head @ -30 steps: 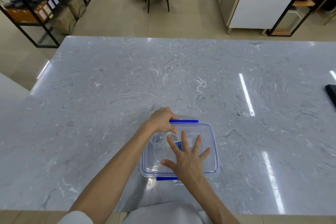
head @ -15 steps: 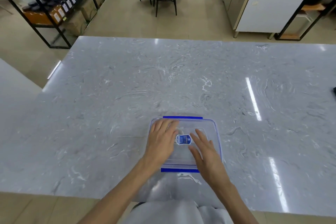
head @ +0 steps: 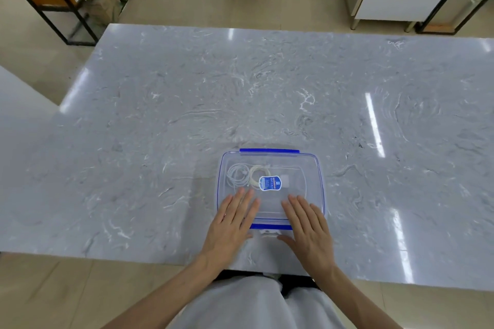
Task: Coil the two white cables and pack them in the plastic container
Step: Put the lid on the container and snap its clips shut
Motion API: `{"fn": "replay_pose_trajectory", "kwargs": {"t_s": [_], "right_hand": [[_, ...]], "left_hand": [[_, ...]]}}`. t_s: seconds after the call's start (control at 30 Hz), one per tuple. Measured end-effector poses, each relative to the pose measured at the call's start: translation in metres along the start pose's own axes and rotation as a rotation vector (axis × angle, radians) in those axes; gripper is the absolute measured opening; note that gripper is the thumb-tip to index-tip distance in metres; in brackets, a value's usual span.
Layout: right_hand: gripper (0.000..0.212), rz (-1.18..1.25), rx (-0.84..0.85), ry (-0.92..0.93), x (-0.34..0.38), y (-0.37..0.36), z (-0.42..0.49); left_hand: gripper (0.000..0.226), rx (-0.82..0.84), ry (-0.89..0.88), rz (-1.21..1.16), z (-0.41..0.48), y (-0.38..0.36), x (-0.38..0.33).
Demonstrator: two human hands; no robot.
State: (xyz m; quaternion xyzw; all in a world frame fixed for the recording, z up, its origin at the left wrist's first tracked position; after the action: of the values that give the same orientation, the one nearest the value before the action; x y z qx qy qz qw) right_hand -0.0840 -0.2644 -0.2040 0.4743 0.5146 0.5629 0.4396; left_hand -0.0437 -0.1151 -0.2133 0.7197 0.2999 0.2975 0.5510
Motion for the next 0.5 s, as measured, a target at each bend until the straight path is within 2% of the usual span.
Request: {"fn": "replay_pose_trajectory", "kwargs": {"t_s": [0.13,0.2,0.33,0.5], "right_hand": [[0.064,0.007,-0.091,0.018,0.001,0.009,0.000],[0.062,0.043,-0.107,0.056,0.000,0.015,-0.002],[0.053,0.111,-0.098,0.161,-0.002,0.031,-0.001],[0.045,0.233,-0.138,0.170,-0.008,0.037,0.001]], "left_hand": [[0.082,-0.128,0.003,0.010,-0.004,0.015,-0.002],[0.079,-0.168,-0.024,-0.065,-0.007,0.022,0.001],[0.079,-0.102,-0.134,-0.158,-0.010,0.027,0.004],[0.063,-0.095,-0.142,-0.227,-0.008,0.034,0.007]]}}
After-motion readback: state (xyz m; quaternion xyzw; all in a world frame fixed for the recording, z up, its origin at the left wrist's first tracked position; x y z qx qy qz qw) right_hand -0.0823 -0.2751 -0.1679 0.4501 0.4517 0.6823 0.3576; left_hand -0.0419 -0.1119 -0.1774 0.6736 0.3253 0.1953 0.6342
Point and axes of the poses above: each hand's wrist, its own z-axis towards the middle knuckle, its own y-axis out of the back of the hand, x = y × z, the point moved 10 cm from there along z, towards the middle knuckle, and after that the axes turned 14 degrees about x, right-handed, at the moved point
